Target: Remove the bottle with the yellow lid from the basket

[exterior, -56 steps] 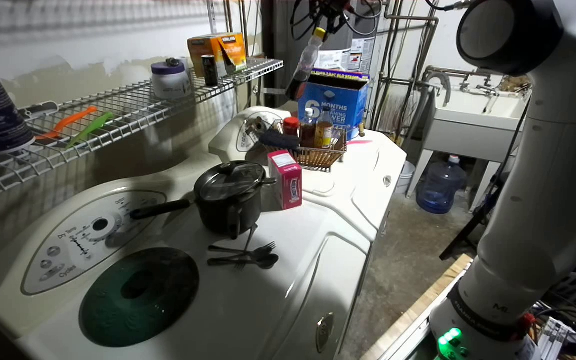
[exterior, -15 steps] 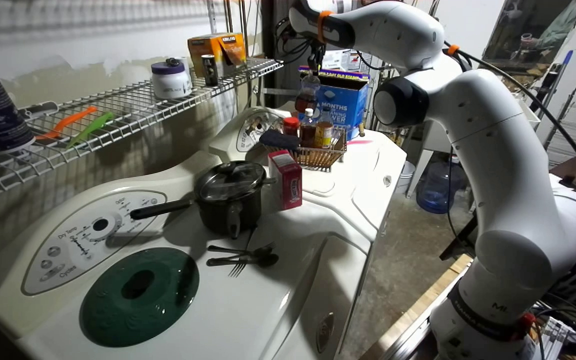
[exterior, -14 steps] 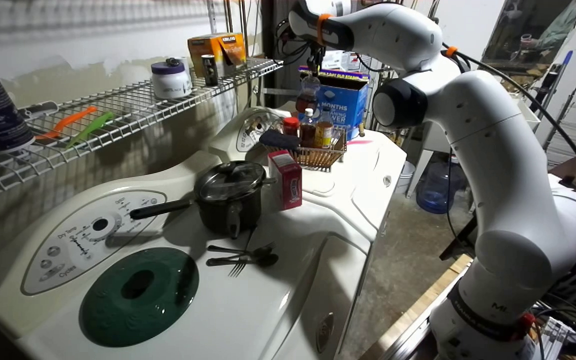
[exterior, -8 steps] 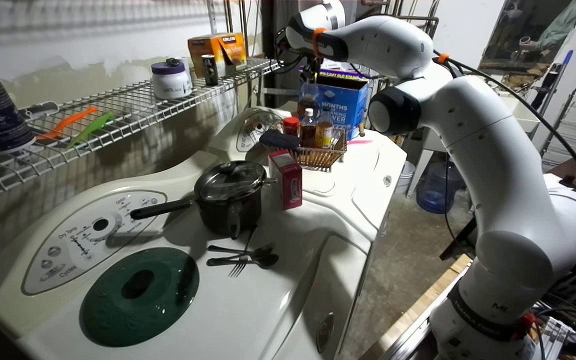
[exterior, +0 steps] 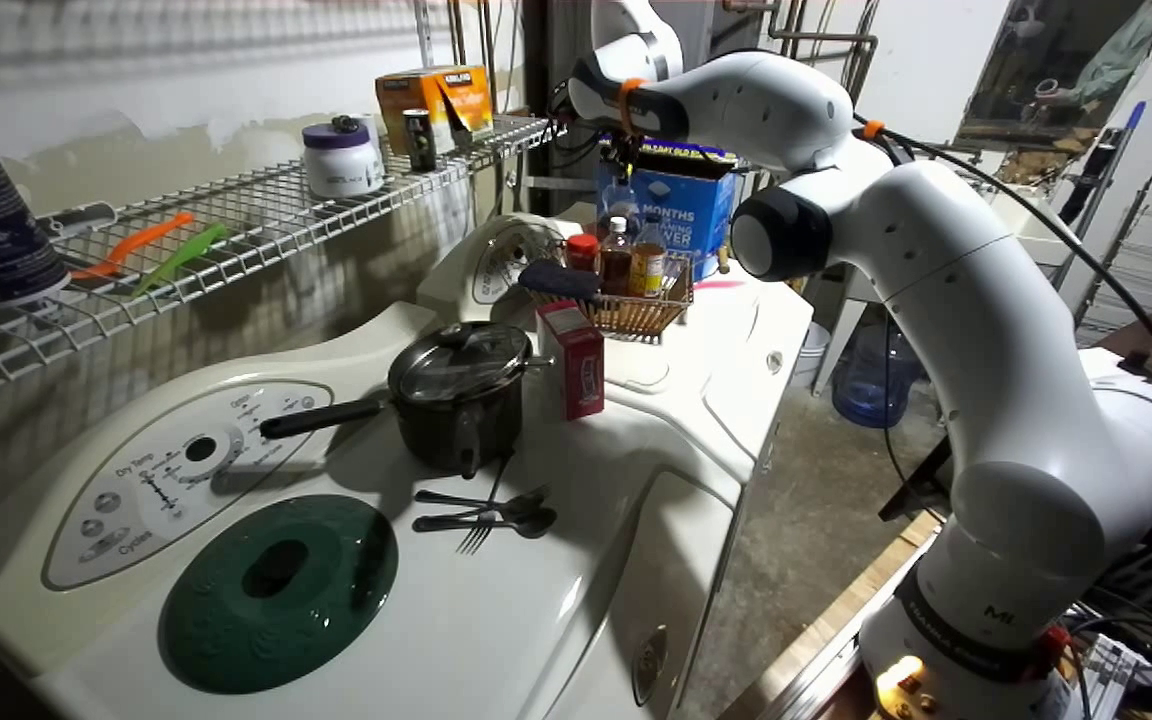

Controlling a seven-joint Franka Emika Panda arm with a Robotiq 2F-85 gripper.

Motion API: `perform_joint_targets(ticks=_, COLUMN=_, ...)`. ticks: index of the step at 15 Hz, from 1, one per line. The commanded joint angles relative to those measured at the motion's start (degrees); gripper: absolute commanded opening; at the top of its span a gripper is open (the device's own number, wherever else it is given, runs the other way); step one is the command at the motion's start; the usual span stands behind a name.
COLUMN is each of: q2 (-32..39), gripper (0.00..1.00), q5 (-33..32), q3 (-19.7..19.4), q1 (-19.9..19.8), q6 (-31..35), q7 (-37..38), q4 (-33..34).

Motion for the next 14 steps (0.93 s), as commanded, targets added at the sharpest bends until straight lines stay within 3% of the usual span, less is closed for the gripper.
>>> perform_joint_targets(ticks=1, q2=2.2, gripper=0.51, q5=-1.1, q3=-1.3, q1=-0.2, q6=0.0, q7=0.7, q4=3.8)
perform_joint_targets(ticks=3, q2=2.3, gripper=0.7, q5=-1.2, q3=-1.6, q1=-0.2, q6=-0.1, q7=0.4, q4=3.8)
perform_joint_targets(ticks=7, q2=1.5, gripper=0.98, q5=-1.0, q3=-2.4, q1=0.0, q6=0.2, q7=-0.1, q4=4.1)
perform_joint_targets(ticks=8, q2=1.0, gripper=1.0, q5=-1.0, q3=-2.4, q1=0.1, q6=-0.3, q7=-0.9, q4=4.0)
perform_joint_targets(ticks=9, q2=3.4, gripper=1.0, q5=-1.9, q3=-1.2, q1=-1.0, q6=-3.9, q7=-2.1, q4=9.8)
perform_joint_targets(ticks=11, q2=1.9, gripper=1.0, q5=-3.8, q3=-1.9, q1=0.0, q6=-8.4, q7=-6.4, q4=9.4)
perform_joint_targets(ticks=12, q2=-1.3, gripper=1.0, q5=-5.3, q3=-2.5, q1=1.2, q6=-8.2, q7=-8.7, q4=4.7)
perform_joint_targets(ticks=14, q2=-2.5, gripper=1.0, q5=-7.3, q3=-2.6, q1=1.4, q6=-11.2, q7=-15.4, q4=5.2)
